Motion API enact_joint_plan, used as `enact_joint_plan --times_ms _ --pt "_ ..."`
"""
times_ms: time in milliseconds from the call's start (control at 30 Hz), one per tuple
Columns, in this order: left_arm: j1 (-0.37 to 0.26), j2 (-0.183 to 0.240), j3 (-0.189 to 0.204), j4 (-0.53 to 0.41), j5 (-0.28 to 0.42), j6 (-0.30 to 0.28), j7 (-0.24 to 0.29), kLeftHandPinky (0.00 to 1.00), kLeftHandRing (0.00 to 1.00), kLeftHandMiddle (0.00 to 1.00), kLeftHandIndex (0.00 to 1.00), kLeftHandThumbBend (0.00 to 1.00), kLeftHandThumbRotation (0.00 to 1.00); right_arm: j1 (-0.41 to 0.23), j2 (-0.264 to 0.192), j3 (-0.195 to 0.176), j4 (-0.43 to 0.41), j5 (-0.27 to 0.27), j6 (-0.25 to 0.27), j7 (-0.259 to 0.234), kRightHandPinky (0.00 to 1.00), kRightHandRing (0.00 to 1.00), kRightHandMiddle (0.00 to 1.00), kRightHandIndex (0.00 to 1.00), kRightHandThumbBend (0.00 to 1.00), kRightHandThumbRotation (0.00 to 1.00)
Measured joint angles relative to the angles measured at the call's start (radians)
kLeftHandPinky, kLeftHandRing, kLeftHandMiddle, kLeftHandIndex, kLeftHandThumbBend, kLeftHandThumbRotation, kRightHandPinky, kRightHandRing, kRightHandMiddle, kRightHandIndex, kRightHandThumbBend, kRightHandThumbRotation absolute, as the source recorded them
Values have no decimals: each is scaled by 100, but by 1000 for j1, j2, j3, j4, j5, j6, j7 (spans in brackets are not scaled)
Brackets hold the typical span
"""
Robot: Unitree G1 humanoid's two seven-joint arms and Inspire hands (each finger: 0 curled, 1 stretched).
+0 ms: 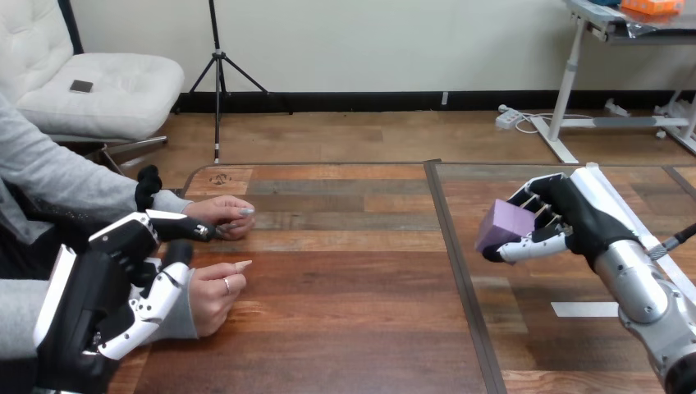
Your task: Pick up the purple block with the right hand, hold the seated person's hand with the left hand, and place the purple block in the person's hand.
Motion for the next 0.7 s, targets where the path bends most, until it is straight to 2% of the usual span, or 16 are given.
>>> enact_joint_plan --times_ms 67,167,333,500,567,700 --pt "-5 13 8 -1 48 -15 25 8 71 70 62 86 70 4 -3 -1 -7 0 -3 -3 37 40 43 46 85 0" --pt "-12 42 14 -9 97 -13 49 11 78 76 69 94 68 5 -5 -1 -11 -2 -3 -9 37 40 43 46 85 0" --pt "-13 95 14 -55 113 49 53 5 88 85 77 98 57 6 -5 -1 -13 -1 -3 -15 36 40 43 46 85 0" --pt "-11 134 21 -118 150 117 77 2 91 89 81 100 48 6 -5 -3 -14 -1 -2 -15 36 39 43 46 85 0" --pt "-9 144 26 -143 180 133 93 6 89 88 81 100 46 6 -5 -3 -14 -1 -2 -16 35 39 43 46 86 0" --pt "-6 167 28 -190 240 156 122 31 87 88 81 100 42 6 -5 -3 -14 -1 -2 -17 35 38 42 46 85 0"
